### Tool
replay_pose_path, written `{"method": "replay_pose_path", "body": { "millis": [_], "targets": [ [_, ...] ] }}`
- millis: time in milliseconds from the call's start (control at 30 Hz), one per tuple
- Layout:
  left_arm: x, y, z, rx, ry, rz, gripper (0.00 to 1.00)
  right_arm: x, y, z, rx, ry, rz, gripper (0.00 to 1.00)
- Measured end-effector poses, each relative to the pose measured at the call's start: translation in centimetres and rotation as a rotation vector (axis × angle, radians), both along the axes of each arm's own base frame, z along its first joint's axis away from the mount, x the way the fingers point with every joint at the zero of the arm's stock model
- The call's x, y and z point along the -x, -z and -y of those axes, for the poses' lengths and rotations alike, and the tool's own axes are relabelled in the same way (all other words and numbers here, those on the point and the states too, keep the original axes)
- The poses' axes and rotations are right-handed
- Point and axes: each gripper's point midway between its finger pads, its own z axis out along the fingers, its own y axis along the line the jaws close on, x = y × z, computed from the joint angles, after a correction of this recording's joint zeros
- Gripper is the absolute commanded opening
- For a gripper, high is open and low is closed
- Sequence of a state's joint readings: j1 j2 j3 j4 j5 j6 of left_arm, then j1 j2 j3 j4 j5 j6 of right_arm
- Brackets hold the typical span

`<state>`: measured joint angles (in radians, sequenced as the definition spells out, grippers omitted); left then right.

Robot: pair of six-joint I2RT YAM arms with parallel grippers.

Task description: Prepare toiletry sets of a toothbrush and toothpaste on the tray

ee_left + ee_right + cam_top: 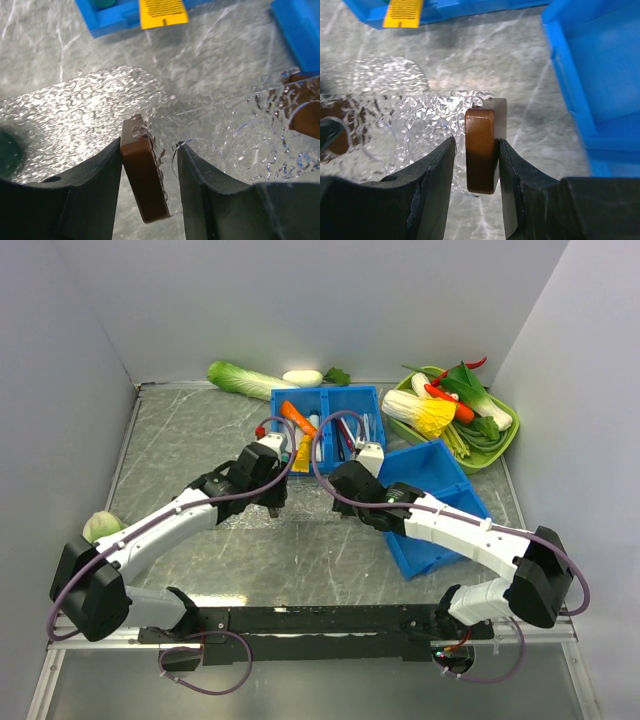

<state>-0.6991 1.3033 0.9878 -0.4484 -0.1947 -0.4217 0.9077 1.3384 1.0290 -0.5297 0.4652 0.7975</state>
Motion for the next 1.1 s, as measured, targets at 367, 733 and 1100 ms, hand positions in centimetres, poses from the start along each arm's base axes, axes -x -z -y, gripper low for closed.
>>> {"method": "replay_pose_path", "body": {
  "millis": [367, 733, 1100],
  "targets": [
    [-1.5, 3.1, -3.2, -0.071, -0.016, -0.148, 0.01, -0.1, 1.9, -3.3, -0.061, -0.068, -0.052, 0.44],
    [-3.8, 4.1, -5.5, -0.087, -0.065, -0.181, 0.01, 0.1, 2.7, -8.0, -0.155, -0.167, -0.114, 0.44],
    [-4.3, 4.3, -5.1, -0.069, -0.052, -0.18, 0.01, 0.0, 2.8, -8.4, -0.153, -0.174, -0.119, 0.55]
  ]
}}
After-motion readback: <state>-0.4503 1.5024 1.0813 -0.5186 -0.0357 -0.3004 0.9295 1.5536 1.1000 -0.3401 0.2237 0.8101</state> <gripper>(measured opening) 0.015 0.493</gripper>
